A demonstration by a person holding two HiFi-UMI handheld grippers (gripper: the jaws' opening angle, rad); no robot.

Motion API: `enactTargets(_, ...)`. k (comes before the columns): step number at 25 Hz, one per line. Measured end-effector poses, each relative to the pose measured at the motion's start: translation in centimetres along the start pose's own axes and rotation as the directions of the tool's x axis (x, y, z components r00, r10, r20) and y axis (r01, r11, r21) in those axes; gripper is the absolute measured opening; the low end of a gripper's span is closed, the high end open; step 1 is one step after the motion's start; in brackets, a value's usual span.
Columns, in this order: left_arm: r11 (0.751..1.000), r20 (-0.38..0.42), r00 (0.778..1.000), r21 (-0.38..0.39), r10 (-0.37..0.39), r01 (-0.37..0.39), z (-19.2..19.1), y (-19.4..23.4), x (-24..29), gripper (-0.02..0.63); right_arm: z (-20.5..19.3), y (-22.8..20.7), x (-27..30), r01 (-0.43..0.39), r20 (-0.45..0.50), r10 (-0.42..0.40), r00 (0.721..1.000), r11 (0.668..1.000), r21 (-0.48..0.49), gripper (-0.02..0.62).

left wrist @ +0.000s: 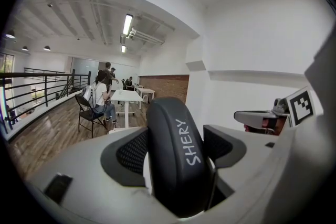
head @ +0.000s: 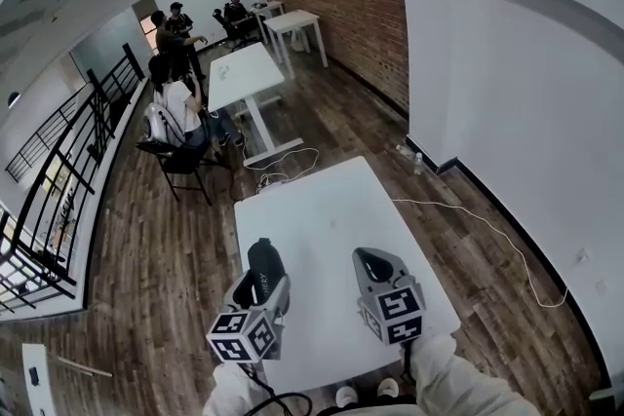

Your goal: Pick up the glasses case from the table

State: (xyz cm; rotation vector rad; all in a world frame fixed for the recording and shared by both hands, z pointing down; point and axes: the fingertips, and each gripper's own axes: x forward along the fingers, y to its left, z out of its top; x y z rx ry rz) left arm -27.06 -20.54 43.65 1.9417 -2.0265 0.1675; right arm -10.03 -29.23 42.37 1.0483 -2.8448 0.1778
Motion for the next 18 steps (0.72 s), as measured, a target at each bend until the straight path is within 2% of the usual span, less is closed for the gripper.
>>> enactTargets(18, 1.000, 0.016, 1.000, 0.010, 0.002, -0.002, 0.76, -0.32, -0.82, 0.344, 0.62, 0.44, -0.21, -0.007, 0.007, 0.007, 1.000, 1.000, -0.007, 0.003)
